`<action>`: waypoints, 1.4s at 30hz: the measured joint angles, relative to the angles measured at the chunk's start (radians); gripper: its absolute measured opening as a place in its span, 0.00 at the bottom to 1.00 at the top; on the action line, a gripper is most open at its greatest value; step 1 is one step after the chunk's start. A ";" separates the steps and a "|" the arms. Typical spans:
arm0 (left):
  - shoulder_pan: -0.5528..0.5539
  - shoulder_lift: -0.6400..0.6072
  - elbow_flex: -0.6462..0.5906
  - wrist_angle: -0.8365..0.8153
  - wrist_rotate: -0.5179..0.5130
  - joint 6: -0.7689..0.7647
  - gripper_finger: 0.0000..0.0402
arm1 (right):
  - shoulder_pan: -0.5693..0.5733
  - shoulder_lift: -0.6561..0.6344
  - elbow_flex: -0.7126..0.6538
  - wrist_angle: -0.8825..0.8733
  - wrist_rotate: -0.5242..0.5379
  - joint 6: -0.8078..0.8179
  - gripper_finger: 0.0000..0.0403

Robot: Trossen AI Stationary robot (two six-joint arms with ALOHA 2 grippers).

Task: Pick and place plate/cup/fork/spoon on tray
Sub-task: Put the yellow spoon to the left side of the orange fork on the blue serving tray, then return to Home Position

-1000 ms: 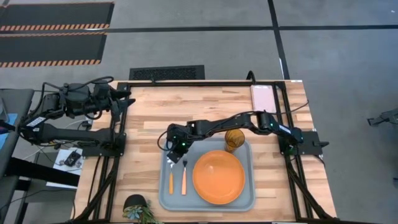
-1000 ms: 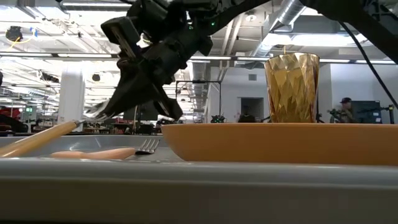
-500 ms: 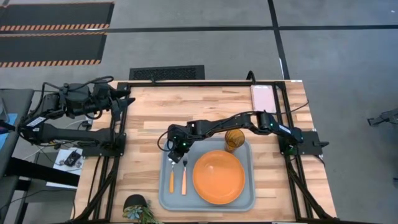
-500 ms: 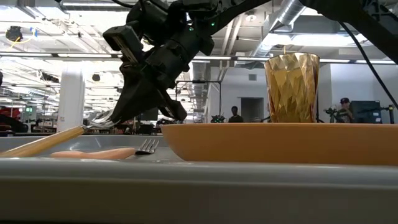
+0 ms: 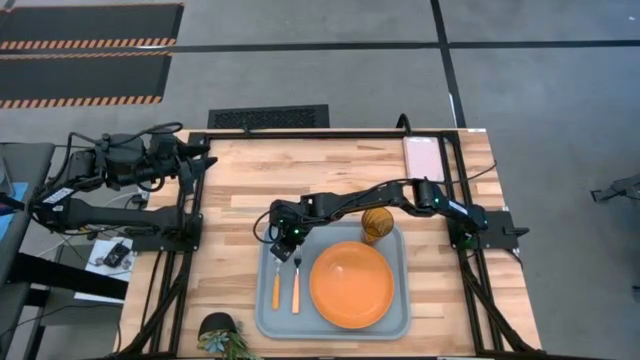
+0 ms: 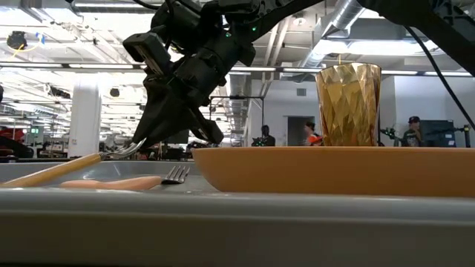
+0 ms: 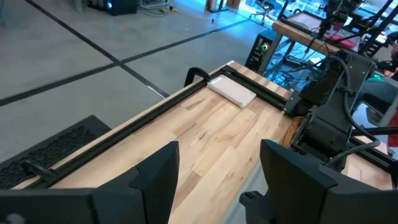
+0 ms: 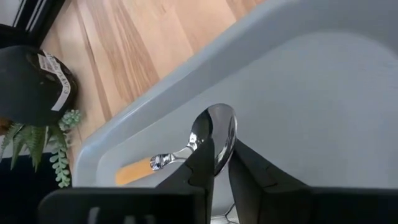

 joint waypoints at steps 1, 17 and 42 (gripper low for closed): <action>0.000 0.000 0.000 0.000 0.000 0.000 0.53 | 0.000 0.000 0.000 0.000 0.003 0.000 0.17; 0.000 0.000 0.000 0.000 0.000 0.000 0.53 | 0.000 0.000 0.000 0.000 0.011 0.003 0.18; 0.000 -0.013 0.151 0.070 0.098 0.134 0.53 | -0.081 -0.555 0.001 -0.070 0.006 -0.427 0.18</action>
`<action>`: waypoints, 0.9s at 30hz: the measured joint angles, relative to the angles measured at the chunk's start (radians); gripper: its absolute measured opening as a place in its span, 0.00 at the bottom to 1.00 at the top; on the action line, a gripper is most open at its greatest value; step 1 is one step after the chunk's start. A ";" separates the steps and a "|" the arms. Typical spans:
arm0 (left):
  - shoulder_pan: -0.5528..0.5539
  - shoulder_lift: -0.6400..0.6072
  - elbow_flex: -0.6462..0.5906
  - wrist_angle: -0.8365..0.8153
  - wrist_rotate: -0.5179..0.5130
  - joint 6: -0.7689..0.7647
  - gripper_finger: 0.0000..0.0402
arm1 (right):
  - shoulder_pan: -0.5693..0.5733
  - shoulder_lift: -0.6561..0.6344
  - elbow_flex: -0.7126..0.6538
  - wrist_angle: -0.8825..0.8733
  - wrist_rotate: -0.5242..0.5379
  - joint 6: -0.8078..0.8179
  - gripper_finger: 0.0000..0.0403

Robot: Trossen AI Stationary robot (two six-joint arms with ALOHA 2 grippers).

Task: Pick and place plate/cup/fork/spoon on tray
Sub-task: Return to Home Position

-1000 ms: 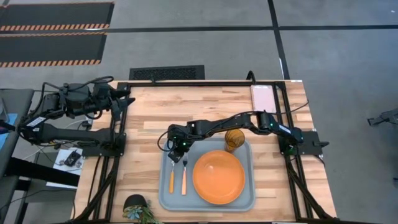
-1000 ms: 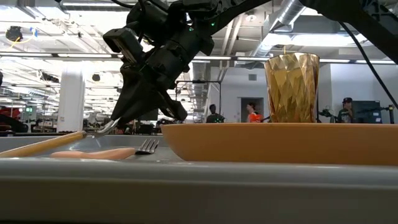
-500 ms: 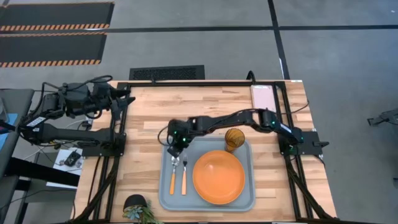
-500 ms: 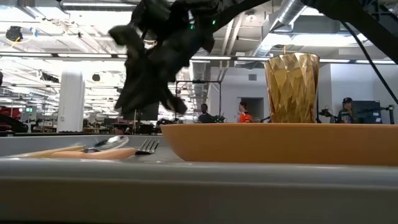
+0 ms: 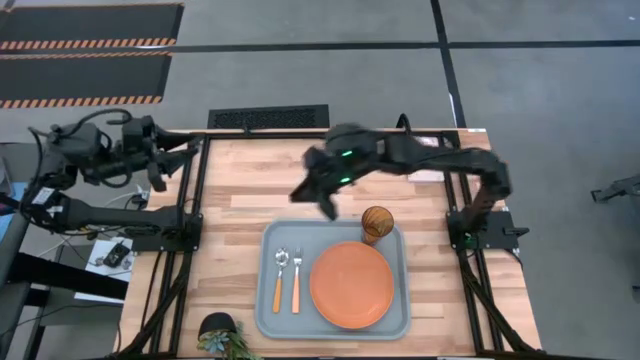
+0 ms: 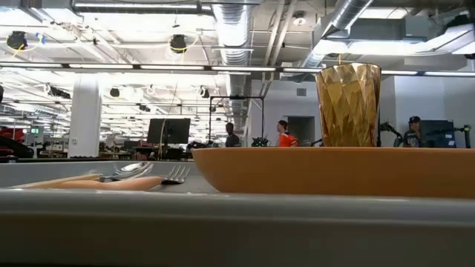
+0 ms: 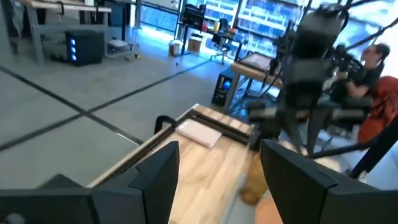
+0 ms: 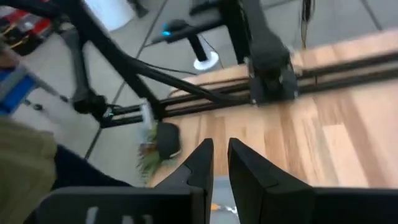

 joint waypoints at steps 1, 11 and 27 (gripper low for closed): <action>0.000 -0.002 0.001 0.003 0.000 -0.015 0.53 | -0.001 -0.038 0.001 -0.026 0.008 -0.011 0.18; 0.000 -0.156 -0.050 0.187 0.211 0.094 0.53 | 0.037 -0.284 -0.001 -0.071 0.122 -0.244 0.18; -0.023 -0.552 -0.272 0.200 0.164 -0.034 0.53 | 0.150 -0.837 -0.308 -0.105 0.385 -0.247 0.18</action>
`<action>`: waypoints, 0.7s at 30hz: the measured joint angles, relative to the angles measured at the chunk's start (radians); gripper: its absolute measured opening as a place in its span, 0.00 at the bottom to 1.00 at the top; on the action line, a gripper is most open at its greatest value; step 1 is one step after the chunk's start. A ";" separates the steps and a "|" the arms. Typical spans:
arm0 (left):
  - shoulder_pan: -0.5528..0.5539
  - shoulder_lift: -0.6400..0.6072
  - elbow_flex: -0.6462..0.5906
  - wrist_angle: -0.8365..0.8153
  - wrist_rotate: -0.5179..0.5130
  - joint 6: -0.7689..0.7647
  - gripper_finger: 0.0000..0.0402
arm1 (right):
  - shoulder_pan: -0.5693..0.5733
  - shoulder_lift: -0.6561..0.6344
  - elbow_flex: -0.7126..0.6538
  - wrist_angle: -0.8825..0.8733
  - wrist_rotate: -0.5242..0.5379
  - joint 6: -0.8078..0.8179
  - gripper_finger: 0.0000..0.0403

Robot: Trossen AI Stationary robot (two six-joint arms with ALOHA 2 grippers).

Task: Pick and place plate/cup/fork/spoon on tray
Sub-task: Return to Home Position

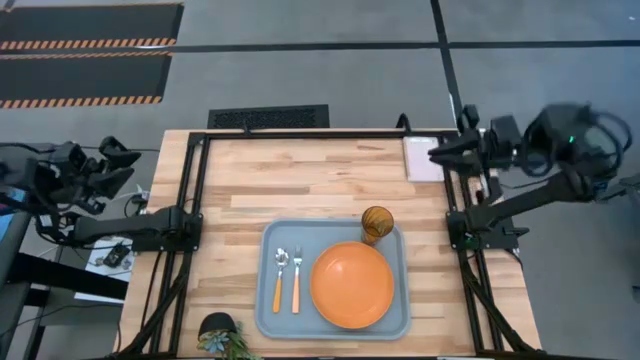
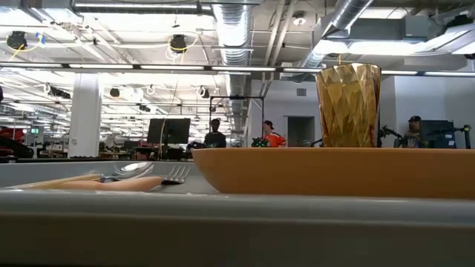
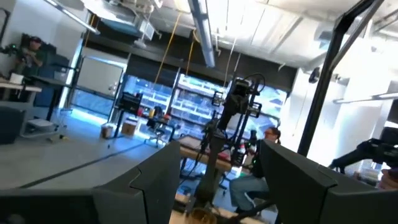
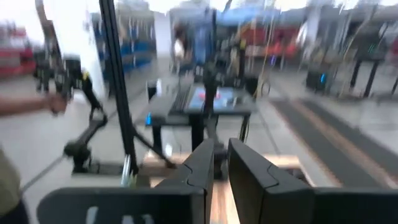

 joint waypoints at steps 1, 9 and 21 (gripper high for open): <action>0.000 -0.003 -0.016 0.003 0.000 0.000 0.53 | 0.014 -0.053 -0.098 0.079 0.032 0.000 0.18; -0.004 -0.063 -0.108 0.000 -0.008 0.001 0.53 | 0.016 -0.422 -0.875 0.676 0.141 0.146 0.18; -0.005 -0.062 -0.194 -0.059 -0.009 0.011 0.53 | 0.044 -0.755 -1.349 0.955 0.221 0.169 0.18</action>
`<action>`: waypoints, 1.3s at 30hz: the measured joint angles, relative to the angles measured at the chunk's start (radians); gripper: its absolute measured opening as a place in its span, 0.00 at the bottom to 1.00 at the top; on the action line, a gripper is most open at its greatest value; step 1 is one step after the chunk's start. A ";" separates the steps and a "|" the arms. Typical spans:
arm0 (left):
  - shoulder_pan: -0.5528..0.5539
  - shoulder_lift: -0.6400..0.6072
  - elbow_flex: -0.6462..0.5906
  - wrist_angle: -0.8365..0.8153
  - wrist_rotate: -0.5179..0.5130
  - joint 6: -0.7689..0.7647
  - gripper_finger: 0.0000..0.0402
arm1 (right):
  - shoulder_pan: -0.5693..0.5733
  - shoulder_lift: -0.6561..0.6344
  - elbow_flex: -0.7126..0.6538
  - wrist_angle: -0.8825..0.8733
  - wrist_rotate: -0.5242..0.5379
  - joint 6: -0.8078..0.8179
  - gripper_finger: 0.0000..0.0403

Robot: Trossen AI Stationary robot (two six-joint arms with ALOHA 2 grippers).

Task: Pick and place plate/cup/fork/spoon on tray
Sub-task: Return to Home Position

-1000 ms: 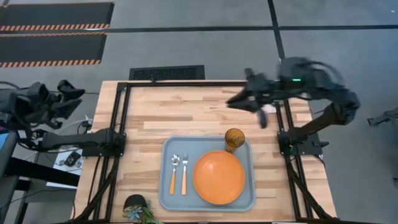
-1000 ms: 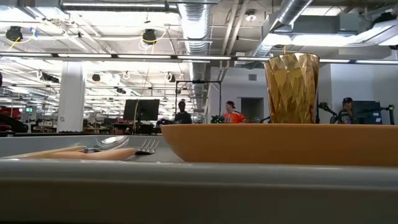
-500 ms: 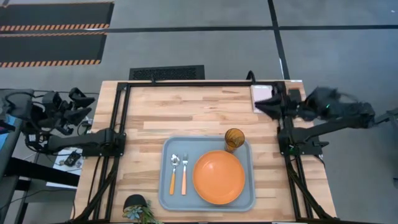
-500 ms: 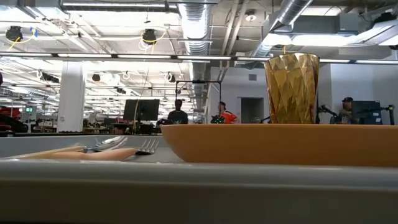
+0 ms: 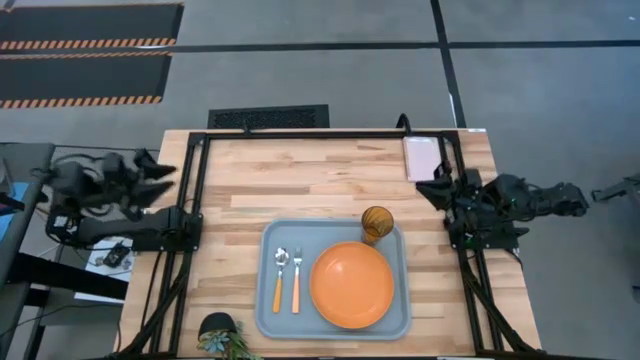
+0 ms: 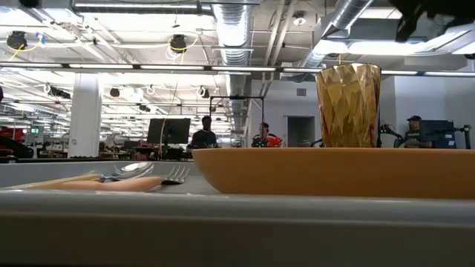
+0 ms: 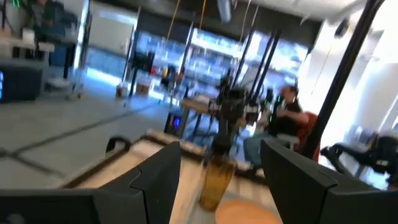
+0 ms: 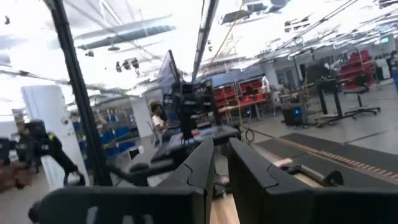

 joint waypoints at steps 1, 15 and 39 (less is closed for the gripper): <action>0.000 0.002 -0.024 0.006 0.000 -0.007 0.53 | 0.003 -0.013 -0.022 0.001 0.000 -0.003 0.18; 0.000 0.001 -0.506 0.550 0.173 -0.104 0.53 | 0.030 -0.058 -0.292 0.234 -0.002 -0.012 0.18; 0.001 0.005 -0.872 0.943 0.108 -0.253 0.53 | 0.020 -0.054 -0.292 0.115 -0.005 0.022 0.18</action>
